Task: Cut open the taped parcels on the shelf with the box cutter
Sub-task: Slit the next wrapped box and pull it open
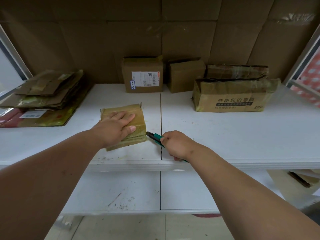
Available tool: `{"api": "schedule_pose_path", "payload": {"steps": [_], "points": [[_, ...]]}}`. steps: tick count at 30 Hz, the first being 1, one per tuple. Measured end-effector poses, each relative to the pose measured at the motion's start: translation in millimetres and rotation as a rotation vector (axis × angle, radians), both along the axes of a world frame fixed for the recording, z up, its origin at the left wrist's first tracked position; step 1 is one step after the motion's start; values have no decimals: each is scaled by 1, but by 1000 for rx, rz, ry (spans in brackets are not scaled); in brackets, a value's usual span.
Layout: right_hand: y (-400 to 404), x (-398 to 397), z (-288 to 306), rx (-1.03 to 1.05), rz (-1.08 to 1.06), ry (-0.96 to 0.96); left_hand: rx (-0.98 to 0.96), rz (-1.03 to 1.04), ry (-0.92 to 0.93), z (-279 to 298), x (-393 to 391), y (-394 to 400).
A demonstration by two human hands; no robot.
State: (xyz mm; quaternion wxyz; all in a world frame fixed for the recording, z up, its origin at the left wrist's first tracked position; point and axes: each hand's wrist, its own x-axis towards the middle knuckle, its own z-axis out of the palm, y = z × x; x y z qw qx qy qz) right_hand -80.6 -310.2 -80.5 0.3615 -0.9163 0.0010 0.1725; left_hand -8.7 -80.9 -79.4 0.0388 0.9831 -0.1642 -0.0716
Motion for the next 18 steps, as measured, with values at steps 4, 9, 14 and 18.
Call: {"api": "schedule_pose_path", "payload": {"steps": [4, 9, 14, 18], "points": [[0, -1, 0, 14, -22, -12, -2, -4, 18, 1, 2, 2], [0, 0, 1, 22, -5, 1, -32, -10, 57, 4, 0, 1], [-2, 1, 0, -65, 54, 67, -100, 42, 48, 8, 0, 12], [-7, 1, -4, 55, -28, 0, -38, -29, 79, 8, 2, 9]]}}
